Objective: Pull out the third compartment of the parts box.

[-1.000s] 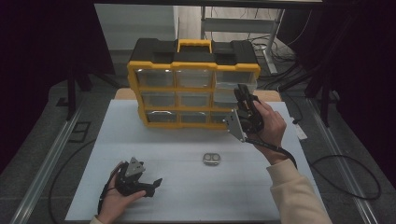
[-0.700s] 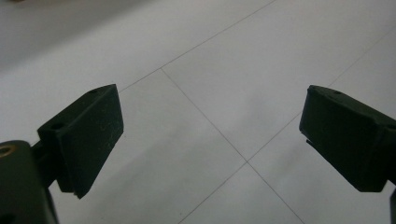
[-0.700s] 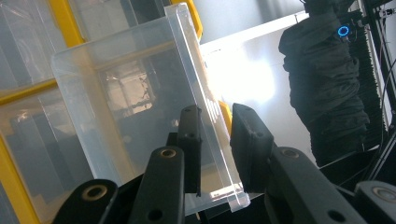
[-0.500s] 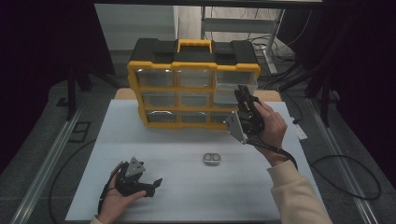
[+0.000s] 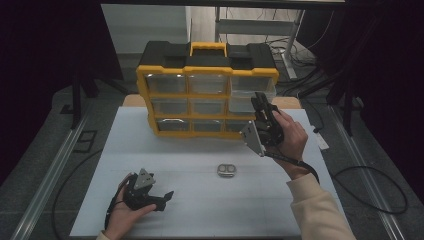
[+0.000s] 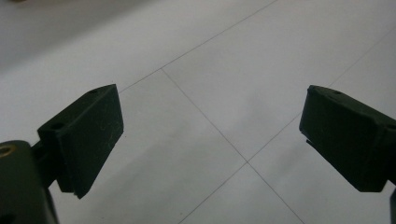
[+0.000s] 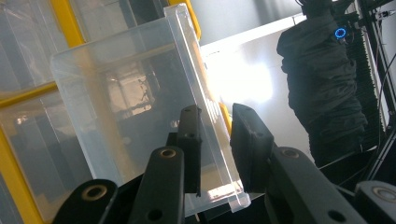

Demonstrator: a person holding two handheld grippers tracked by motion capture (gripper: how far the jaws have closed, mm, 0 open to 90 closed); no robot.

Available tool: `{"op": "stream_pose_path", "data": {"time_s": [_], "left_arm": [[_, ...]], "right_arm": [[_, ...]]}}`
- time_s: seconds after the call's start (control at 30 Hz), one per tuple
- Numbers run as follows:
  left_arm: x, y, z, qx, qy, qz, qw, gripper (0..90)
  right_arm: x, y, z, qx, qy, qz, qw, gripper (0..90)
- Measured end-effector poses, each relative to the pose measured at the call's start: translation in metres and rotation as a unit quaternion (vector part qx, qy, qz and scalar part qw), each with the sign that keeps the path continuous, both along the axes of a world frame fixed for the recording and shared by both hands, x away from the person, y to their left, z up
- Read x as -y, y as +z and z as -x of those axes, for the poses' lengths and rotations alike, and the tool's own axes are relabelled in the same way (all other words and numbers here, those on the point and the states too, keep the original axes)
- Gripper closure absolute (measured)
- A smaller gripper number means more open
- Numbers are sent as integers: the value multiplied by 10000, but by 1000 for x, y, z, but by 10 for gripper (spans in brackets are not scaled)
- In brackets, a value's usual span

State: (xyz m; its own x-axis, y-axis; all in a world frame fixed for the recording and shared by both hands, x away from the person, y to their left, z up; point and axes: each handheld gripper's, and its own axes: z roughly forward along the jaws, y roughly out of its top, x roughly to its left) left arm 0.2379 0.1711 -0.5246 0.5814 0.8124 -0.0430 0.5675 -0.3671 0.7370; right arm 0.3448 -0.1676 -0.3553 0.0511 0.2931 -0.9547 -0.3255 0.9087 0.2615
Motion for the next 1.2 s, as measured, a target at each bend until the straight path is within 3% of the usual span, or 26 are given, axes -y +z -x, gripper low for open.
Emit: {"op": "stream_pose_path", "data": {"time_s": [1.2], "left_arm": [[0, 0, 0, 0, 4, 3, 10000, 69]], "right_arm": [[2, -2, 15, 95, 94, -4, 9999, 732]]}}
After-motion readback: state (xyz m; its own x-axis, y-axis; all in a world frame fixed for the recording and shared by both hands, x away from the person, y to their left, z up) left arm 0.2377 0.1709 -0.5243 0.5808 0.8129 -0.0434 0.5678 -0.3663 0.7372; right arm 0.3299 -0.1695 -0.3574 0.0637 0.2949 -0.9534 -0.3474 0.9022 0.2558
